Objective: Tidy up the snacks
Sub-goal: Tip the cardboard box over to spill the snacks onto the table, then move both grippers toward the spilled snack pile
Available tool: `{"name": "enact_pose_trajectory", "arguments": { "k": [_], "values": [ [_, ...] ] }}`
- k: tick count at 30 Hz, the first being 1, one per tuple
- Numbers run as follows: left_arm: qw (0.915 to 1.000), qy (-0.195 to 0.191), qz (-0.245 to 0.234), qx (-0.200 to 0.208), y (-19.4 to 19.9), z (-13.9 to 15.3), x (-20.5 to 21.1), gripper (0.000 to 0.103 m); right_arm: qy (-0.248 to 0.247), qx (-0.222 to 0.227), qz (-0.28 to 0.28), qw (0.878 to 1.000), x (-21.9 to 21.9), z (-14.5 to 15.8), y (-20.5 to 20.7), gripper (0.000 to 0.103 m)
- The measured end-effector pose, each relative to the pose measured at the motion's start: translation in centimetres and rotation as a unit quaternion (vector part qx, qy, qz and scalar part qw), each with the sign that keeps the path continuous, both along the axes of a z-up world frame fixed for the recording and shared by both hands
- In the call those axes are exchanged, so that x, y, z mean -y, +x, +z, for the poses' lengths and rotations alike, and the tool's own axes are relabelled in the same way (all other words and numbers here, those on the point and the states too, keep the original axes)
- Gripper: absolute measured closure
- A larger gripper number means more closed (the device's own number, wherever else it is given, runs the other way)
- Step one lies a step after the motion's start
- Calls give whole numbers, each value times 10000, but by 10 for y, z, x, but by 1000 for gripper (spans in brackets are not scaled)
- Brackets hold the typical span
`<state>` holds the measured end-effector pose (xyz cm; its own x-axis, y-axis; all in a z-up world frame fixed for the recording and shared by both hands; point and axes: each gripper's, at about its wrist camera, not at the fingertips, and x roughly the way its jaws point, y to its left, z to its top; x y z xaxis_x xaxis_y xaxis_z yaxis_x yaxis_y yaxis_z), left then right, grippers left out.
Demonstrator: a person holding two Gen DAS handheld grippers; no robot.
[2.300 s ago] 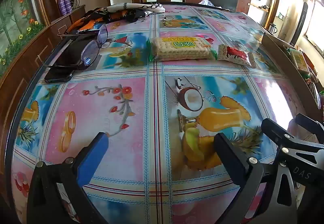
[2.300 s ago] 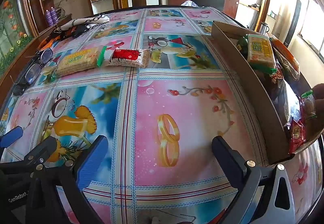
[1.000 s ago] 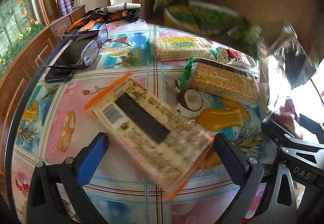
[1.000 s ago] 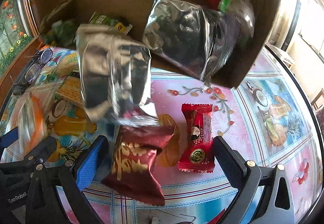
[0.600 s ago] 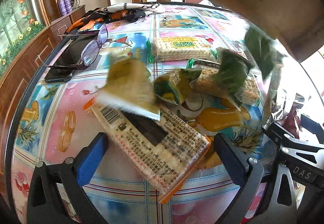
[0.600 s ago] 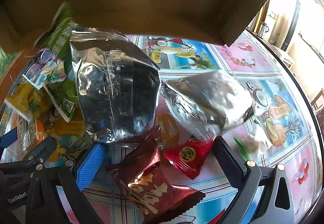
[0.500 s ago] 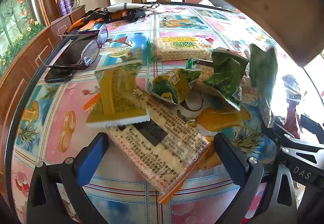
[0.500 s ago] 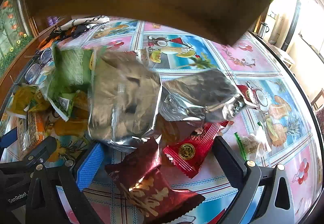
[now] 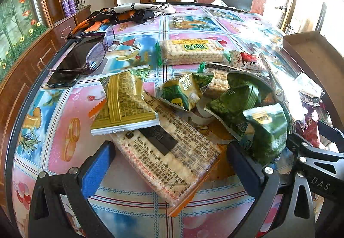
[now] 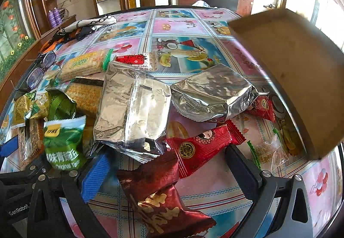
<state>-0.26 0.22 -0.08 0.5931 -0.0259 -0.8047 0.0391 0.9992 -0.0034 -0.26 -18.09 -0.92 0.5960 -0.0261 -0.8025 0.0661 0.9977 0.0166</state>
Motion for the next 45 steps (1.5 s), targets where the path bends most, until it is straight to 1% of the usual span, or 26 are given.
{"name": "enact_pose_trajectory", "arguments": {
  "k": [34, 36, 38, 40, 42, 43, 45],
  "values": [
    [10000, 1, -7, 2, 0, 0, 0, 0, -4, -4, 14, 10000, 0, 0, -1, 0],
    [10000, -1, -5, 2, 0, 0, 0, 0, 11, -104, 286, 9995, 2, 1, 2, 0],
    [10000, -1, -6, 2, 0, 0, 0, 0, 25, -377, 704, 9968, 4, 2, 4, 0],
    [10000, 0, -7, 3, 0, 0, 0, 0, 9, -660, 1315, 9891, 7, 3, 4, 0],
    [10000, 0, -5, 2, 0, 0, 0, 0, 75, -783, 1584, 9842, 13, 3, 0, 0],
    [10000, 5, -6, 2, 0, 0, 0, 0, 227, -877, 1656, 9820, 18, 5, -2, 1],
    [10000, 3, -36, -14, -1, 0, 0, 0, 715, -1058, 1832, 9748, 30, 10, -8, 4]
  ]
}}
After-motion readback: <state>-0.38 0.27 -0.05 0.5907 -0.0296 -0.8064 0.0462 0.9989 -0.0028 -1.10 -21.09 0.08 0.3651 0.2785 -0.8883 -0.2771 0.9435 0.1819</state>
